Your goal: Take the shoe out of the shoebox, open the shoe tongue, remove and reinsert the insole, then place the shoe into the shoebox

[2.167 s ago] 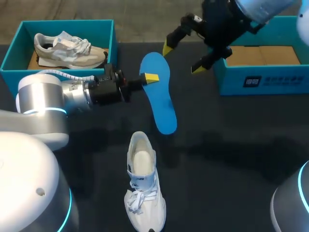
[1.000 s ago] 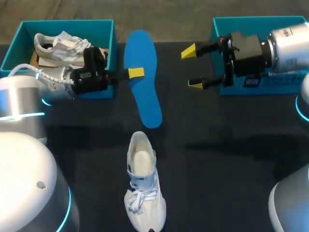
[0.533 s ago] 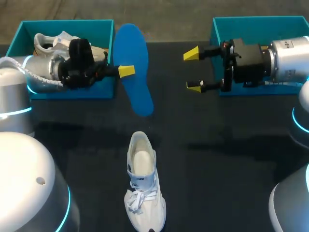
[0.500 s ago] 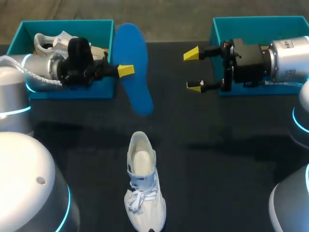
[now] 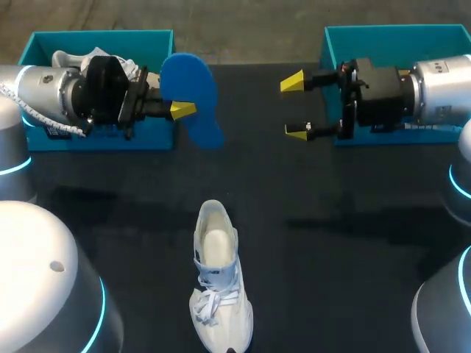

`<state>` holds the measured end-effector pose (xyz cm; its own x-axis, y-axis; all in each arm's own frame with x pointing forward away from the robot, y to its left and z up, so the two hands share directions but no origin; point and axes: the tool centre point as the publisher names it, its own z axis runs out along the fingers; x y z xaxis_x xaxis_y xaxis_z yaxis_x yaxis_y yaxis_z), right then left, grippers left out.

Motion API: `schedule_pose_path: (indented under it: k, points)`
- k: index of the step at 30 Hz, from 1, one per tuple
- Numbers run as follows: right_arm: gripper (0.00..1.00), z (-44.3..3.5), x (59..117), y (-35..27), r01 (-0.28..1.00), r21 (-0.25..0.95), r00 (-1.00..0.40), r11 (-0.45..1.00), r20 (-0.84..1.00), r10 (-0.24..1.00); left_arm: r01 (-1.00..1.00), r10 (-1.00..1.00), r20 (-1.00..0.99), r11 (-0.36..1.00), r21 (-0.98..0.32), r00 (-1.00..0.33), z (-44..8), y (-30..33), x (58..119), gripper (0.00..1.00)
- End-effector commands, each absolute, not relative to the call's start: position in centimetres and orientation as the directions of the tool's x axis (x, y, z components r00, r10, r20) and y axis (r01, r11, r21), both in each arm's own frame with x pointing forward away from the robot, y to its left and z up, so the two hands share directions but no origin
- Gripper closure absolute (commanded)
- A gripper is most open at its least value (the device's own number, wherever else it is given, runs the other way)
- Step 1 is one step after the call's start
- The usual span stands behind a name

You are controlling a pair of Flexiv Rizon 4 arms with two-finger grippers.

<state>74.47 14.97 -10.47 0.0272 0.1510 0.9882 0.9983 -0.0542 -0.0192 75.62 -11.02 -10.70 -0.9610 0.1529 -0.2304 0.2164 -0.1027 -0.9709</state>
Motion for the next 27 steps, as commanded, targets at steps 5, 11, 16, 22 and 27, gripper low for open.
schedule_pose_path:
  k: [5,11,16,22,27]
  points:
    - [0.0,-10.5,74.6,15.2,0.998,-0.02,0.028,-0.055,0.988,0.152,0.885,0.074,-0.887,-0.065,-0.461,-0.456,-10.6,-10.8,75.7,1.0]
    - [0.0,-10.5,74.6,15.2,0.998,-0.02,0.028,-0.055,0.988,0.152,0.961,0.082,-0.961,-0.055,-0.27,-0.265,-11.0,-11.1,75.9,1.0]
    - [0.0,-10.5,74.6,15.2,0.998,-0.02,0.028,-0.055,0.988,0.152,0.988,0.086,-0.986,-0.045,-0.145,-0.141,-11.4,-11.3,76.0,1.0]
    - [0.0,-10.5,74.6,15.2,0.998,-0.02,0.028,-0.055,0.988,0.152,0.997,0.084,-0.995,-0.046,-0.064,-0.06,-11.4,-11.5,75.9,1.0]
    - [0.0,-10.5,74.6,15.2,0.998,-0.02,0.028,-0.055,0.988,0.152,0.998,0.074,-0.997,-0.056,0.012,0.016,-11.4,-11.9,75.6,1.0]
